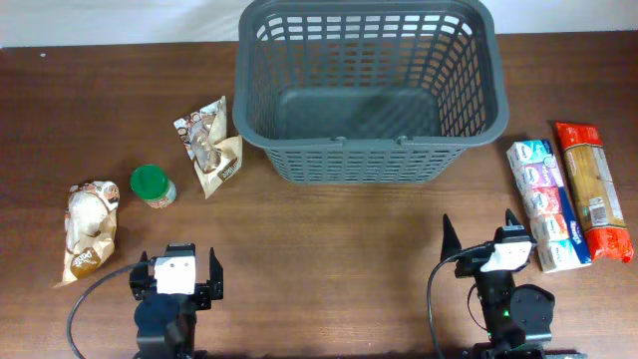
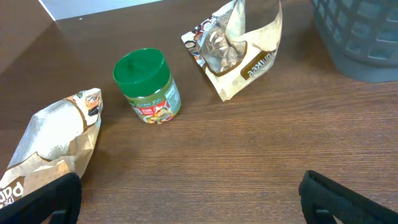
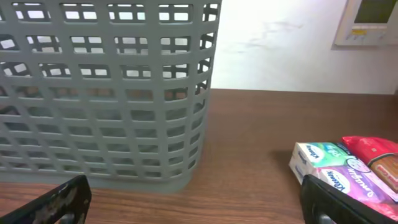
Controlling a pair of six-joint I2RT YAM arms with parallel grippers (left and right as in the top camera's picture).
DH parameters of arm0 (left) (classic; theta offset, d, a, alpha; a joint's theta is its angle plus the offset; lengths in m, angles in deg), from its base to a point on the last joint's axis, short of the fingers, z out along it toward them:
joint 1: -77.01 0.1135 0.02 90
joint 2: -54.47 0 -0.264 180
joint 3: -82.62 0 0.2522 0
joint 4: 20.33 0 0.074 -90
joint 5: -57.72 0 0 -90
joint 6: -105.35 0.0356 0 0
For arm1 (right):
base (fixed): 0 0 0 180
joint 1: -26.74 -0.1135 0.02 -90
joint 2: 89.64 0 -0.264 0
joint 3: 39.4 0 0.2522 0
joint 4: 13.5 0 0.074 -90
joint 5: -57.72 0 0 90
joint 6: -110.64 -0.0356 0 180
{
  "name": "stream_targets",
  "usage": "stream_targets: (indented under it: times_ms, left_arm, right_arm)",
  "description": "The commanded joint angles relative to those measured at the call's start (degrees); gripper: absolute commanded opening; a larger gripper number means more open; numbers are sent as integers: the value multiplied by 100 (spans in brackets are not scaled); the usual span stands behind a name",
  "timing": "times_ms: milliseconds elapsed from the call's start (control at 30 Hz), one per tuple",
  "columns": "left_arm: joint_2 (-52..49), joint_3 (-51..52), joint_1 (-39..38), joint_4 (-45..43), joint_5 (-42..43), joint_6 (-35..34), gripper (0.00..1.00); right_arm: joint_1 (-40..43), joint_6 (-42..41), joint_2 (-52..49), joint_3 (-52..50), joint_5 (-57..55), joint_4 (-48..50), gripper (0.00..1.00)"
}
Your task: Pack container
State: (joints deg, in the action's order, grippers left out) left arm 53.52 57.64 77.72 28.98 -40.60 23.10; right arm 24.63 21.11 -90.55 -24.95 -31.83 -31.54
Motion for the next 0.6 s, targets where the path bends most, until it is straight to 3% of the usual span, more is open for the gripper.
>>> stream_targets:
  times_ms: [0, 167, 267, 567]
  left_arm:
    - [61, 74, -17, 4, 63, 94, 99]
    - [61, 74, -17, 4, 63, 94, 99]
    - [61, 74, -17, 4, 63, 94, 99]
    - [61, 74, -17, 4, 61, 94, 99]
  right_arm:
    - [37, -2, 55, -37, -63, -26, 99]
    - [37, -437, 39, 289, -109, -162, 99]
    - [37, -435, -153, 791, -824, -330, 99]
    - [37, -367, -2205, 3497, -1794, -1305, 99]
